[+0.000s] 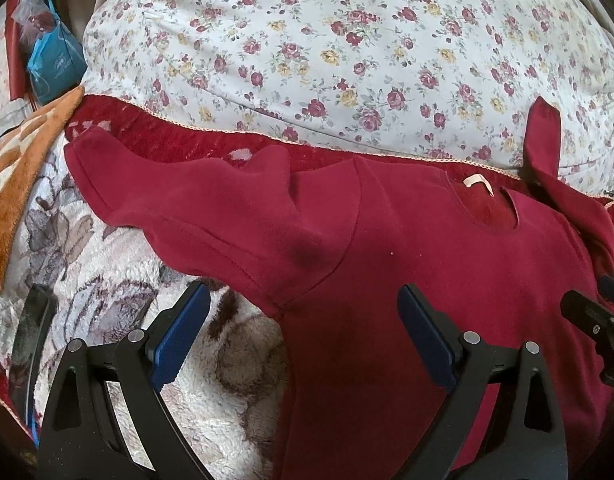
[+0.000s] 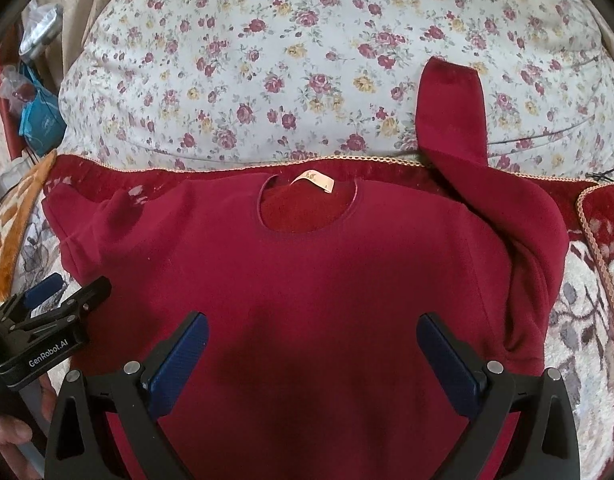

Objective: Fold small clothes

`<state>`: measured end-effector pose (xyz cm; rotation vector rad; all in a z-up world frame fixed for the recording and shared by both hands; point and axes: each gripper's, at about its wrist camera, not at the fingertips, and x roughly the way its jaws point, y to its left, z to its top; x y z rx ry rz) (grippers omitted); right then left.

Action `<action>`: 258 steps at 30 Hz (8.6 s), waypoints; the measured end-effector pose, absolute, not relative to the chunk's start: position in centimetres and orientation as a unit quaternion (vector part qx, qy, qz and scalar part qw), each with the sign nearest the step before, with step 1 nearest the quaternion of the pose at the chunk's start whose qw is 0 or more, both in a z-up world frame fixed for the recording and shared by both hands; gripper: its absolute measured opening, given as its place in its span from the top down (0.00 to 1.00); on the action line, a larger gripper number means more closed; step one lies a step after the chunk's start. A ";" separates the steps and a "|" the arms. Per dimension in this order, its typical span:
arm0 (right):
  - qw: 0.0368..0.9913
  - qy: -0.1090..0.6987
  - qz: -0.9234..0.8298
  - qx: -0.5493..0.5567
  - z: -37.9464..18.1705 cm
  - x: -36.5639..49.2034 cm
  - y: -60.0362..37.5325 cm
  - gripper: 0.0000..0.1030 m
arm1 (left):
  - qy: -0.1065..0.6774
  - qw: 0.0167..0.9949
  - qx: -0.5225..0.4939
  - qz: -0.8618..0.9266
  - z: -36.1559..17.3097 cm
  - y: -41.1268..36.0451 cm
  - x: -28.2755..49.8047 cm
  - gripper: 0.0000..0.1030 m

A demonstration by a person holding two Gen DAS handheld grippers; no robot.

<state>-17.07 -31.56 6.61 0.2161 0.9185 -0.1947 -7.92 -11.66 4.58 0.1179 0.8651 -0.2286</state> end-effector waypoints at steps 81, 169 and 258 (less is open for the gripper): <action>0.872 0.471 -0.095 0.091 5.3 -16.5 -31.1 0.00 | 0.401 0.910 0.047 -0.098 5.0 -10.7 -8.1 0.08; 0.888 0.408 -0.146 0.158 10.2 -18.9 -37.8 0.00 | 0.444 0.844 -0.015 -0.301 14.8 -21.2 -6.0 0.92; 0.868 0.480 0.124 0.034 0.5 0.7 -20.3 0.96 | 0.474 0.874 0.024 -0.103 4.7 -5.1 -4.8 0.30</action>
